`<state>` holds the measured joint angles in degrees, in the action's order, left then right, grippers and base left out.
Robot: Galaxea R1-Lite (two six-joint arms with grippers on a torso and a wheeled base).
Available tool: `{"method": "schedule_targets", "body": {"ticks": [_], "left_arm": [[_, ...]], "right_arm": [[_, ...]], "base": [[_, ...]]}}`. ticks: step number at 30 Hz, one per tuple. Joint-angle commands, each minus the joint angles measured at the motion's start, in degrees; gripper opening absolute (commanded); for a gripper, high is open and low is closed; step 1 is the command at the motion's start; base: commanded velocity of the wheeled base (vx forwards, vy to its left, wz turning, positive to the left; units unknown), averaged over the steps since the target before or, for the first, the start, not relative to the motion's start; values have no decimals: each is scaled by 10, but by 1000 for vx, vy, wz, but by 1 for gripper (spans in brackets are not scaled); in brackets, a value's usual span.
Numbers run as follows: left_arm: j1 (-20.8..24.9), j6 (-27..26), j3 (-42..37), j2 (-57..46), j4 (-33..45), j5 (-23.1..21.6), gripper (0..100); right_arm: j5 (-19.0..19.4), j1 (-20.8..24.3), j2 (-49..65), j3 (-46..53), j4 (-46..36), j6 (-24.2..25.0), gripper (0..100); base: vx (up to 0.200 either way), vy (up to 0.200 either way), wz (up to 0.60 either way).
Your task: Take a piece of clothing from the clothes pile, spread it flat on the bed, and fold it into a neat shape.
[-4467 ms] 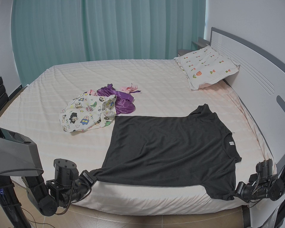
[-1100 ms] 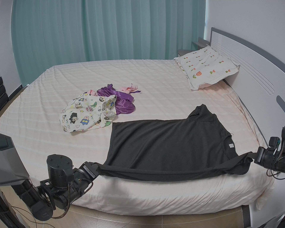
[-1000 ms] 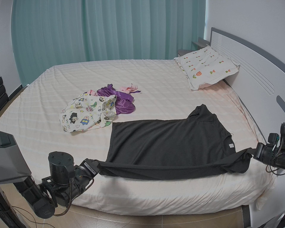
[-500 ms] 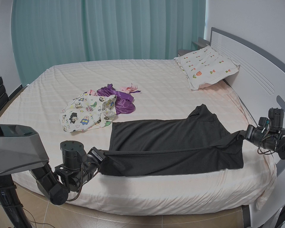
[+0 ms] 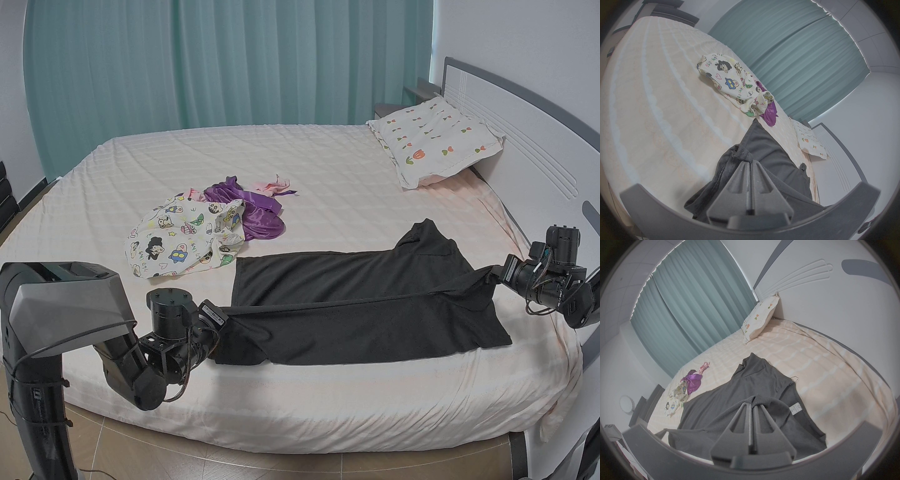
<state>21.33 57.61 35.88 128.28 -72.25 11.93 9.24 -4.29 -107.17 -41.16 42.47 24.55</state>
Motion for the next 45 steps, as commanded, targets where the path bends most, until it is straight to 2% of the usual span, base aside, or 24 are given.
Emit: {"method": "schedule_targets", "body": {"ticks": [1,8,9,20,23,28,29,37,45], "left_arm": [[-5,0,32,45,0,-6,0],[-5,0,60,56,-1,-17,0],[-5,0,60,54,-1,-17,100],[-28,0,14,-4,-2,-17,100],[-27,0,-40,-42,-3,-17,100],[-23,0,-90,-67,-4,-17,100],[-23,0,-101,-73,-5,-17,100],[-22,4,-165,-96,-11,-17,100],[-13,7,-169,-92,-14,-19,100]], "right_arm": [[0,1,-32,4,15,15,0],[2,1,-36,11,16,18,0],[2,1,-34,14,16,21,0],[2,5,16,66,-2,33,0],[6,4,50,109,-34,32,0],[6,4,54,162,-37,24,0],[6,6,53,175,-38,22,100],[-11,2,44,172,-35,16,100],[-5,-16,47,150,-30,32,100]], "base": [[0,0,0],[0,0,0],[0,0,0],[0,0,0],[0,0,0],[0,0,0],[0,0,0],[0,0,0],[0,0,0]]}}
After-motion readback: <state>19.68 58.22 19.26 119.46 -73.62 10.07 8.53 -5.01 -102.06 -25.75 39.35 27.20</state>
